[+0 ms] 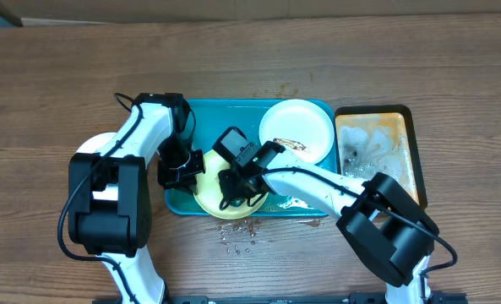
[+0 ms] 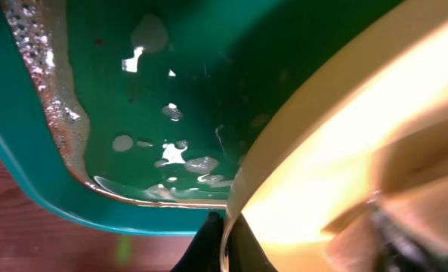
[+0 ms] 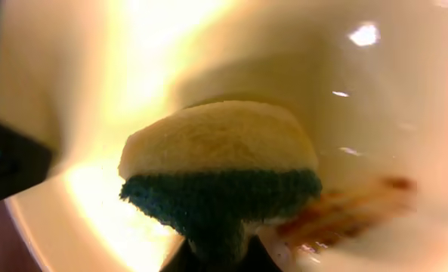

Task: Clean dirty plates on tray and stack at the side
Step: 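Scrub the yellow plate with the sponge while the left gripper holds it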

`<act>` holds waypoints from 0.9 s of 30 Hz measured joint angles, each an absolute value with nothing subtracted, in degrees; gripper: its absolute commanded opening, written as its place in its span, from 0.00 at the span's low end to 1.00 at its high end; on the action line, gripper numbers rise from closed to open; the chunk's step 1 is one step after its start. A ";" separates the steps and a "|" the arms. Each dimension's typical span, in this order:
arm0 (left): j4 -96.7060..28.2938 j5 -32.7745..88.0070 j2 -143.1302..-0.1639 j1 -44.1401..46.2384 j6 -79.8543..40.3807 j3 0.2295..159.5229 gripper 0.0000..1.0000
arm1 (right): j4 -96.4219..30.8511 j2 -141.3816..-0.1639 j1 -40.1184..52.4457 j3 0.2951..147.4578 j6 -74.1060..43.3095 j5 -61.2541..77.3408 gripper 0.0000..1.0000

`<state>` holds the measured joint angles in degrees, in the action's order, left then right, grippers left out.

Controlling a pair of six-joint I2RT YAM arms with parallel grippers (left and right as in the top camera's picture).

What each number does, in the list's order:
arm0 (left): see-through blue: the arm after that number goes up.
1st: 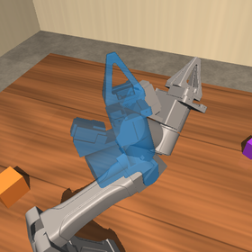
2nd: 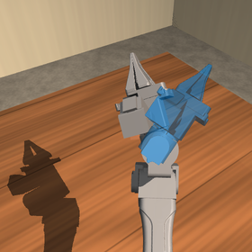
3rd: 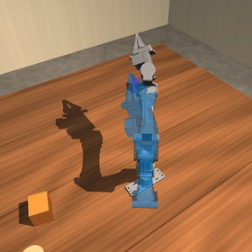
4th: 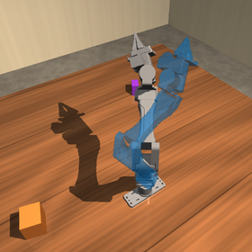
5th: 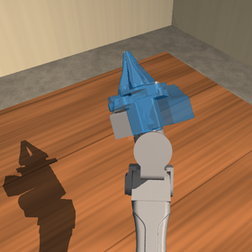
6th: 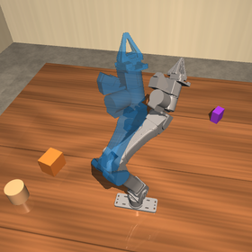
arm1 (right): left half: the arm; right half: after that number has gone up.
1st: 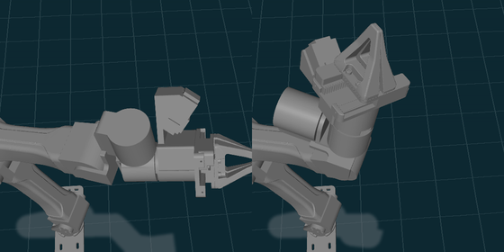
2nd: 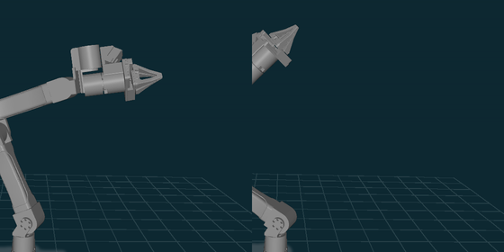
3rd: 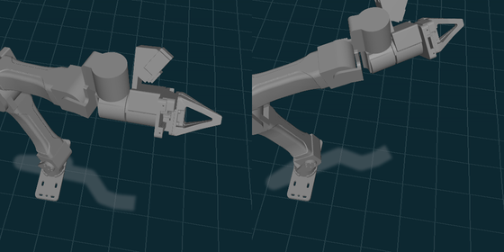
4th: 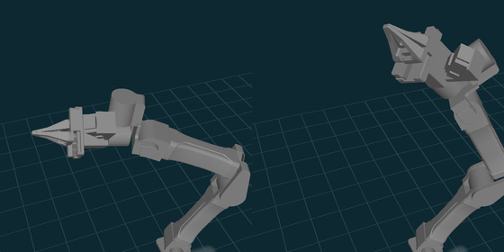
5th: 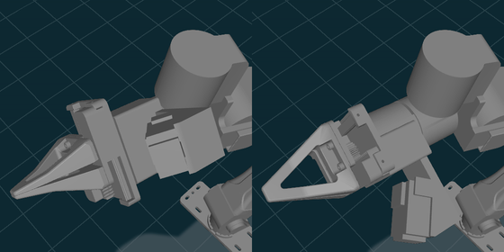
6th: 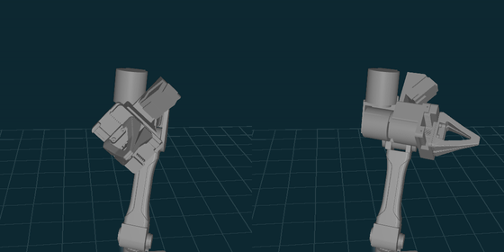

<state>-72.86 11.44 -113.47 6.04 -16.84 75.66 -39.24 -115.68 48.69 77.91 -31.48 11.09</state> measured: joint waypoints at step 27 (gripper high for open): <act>-72.36 11.18 -113.47 6.02 -18.09 75.29 0.04 | -32.27 -116.73 42.68 82.81 -9.19 2.98 0.11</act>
<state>-72.36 11.18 -113.47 6.02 -18.09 75.29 -32.27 -116.73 42.68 82.81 -9.19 2.98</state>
